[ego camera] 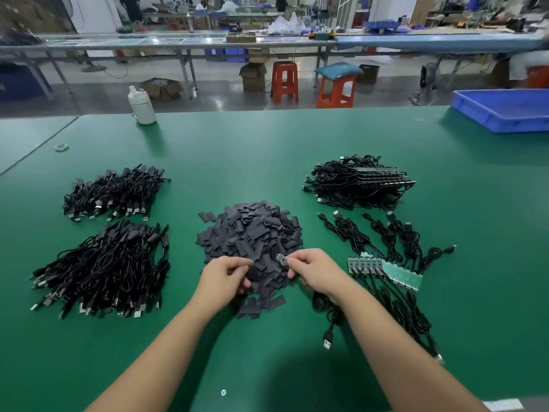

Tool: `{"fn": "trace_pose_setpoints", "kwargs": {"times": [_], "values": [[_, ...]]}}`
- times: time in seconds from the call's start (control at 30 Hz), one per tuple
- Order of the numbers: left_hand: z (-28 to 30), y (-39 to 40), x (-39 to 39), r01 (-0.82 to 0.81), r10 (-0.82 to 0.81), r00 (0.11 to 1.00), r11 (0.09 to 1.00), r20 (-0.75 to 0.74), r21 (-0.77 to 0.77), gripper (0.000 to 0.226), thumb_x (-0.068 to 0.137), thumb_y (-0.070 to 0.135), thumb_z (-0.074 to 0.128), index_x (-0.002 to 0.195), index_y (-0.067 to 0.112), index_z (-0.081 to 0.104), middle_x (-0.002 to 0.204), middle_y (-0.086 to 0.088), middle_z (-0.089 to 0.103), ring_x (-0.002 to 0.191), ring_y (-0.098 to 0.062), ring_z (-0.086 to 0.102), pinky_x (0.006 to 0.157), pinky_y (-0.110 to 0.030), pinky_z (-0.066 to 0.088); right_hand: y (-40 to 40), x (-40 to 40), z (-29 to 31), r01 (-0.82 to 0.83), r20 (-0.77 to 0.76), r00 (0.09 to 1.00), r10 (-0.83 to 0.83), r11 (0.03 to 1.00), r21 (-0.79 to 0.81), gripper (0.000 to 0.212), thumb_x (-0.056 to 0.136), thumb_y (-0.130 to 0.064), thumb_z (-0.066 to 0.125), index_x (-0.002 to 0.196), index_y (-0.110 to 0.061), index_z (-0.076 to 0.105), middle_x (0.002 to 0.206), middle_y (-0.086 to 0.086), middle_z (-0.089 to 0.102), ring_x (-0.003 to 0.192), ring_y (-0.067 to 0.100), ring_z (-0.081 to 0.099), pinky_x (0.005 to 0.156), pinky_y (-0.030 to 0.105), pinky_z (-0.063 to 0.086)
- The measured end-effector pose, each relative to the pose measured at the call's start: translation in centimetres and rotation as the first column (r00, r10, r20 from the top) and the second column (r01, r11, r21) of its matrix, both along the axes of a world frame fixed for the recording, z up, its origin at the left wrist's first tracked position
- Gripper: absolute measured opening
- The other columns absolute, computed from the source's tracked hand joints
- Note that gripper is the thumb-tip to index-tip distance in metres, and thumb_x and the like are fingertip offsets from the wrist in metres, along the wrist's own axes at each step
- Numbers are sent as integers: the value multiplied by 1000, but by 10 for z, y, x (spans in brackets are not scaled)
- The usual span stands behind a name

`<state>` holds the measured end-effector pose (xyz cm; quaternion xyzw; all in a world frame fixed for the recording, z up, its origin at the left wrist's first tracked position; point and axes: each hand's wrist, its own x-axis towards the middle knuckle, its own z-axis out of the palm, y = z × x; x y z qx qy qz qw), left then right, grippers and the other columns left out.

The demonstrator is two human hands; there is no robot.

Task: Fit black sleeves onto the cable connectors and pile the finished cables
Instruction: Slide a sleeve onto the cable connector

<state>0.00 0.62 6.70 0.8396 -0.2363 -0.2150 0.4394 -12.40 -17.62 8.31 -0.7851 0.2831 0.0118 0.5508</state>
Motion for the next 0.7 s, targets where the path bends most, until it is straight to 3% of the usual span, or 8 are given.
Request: {"fn": "trace_pose_setpoints", "kwargs": {"times": [0.07, 0.1, 0.23, 0.37, 0.43, 0.53, 0.63, 0.7], "values": [[5, -4, -5, -97, 33, 951, 976, -309, -195, 20, 97, 2, 56, 104, 9, 73, 73, -11, 73, 59, -15, 65, 59, -23, 53, 9, 3, -6, 20, 6, 1000, -20, 999, 41, 17, 100, -28, 58, 96, -21, 73, 82, -3, 74, 49, 9, 40, 46, 21, 34], [7, -7, -8, -120, 20, 925, 963, -379, -243, 19, 96, 0, 56, 104, 6, 72, 73, -13, 73, 61, -16, 67, 60, -22, 54, 11, 4, -8, 19, 14, 1000, -20, 996, 86, 15, 99, -28, 60, 95, -21, 73, 83, -3, 74, 49, 9, 39, 46, 21, 34], [4, -16, -20, -87, -35, 912, 958, -409, -275, 17, 93, -4, 58, 105, 1, 70, 73, -14, 73, 68, -19, 70, 64, -23, 56, 14, 3, -13, -1, 56, 998, -14, 964, 265, 11, 97, -21, 64, 95, -13, 72, 83, 1, 76, 49, 8, 37, 44, 21, 32], [-1, -17, -25, 40, -99, 964, 972, -249, -232, 22, 89, 1, 68, 109, 9, 70, 71, -9, 73, 61, -14, 66, 67, -27, 57, 12, 1, -13, 9, 56, 998, -26, 959, 283, 14, 97, -17, 64, 85, -12, 71, 74, 0, 70, 46, 8, 36, 42, 21, 29], [-1, -16, -28, 126, -129, 992, 979, -8, -158, 23, 84, 10, 76, 103, 21, 72, 76, -2, 73, 62, -6, 65, 71, -18, 52, 10, -1, -14, 3, 74, 997, -27, 949, 316, 16, 97, -16, 63, 83, -11, 71, 69, -1, 68, 45, 8, 34, 42, 20, 28], [1, -13, -29, 195, -174, 923, 980, 344, -26, 26, 82, 23, 78, 108, 25, 74, 91, 8, 70, 80, -1, 61, 75, -6, 40, 9, -2, -15, -29, 102, 995, -6, 941, 337, 16, 98, -16, 62, 85, -10, 71, 67, -3, 66, 46, 9, 33, 43, 21, 28], [4, -6, -24, 177, -141, 933, 981, 330, -81, 25, 83, 25, 78, 107, 26, 75, 87, 12, 70, 75, 0, 62, 75, -10, 42, 4, -6, -14, -45, 109, 994, 13, 955, 293, 22, 100, -22, 59, 84, -20, 73, 63, -9, 59, 49, 8, 36, 47, 20, 30], [4, 0, -19, 143, -104, 953, 982, 284, -120, 22, 82, 23, 79, 104, 27, 76, 82, 12, 70, 64, -2, 62, 70, -14, 45, 0, -8, -15, -66, 87, 995, 45, 967, 248, 27, 101, -28, 57, 82, -16, 71, 59, -5, 52, 51, 9, 36, 51, 21, 33]]}}
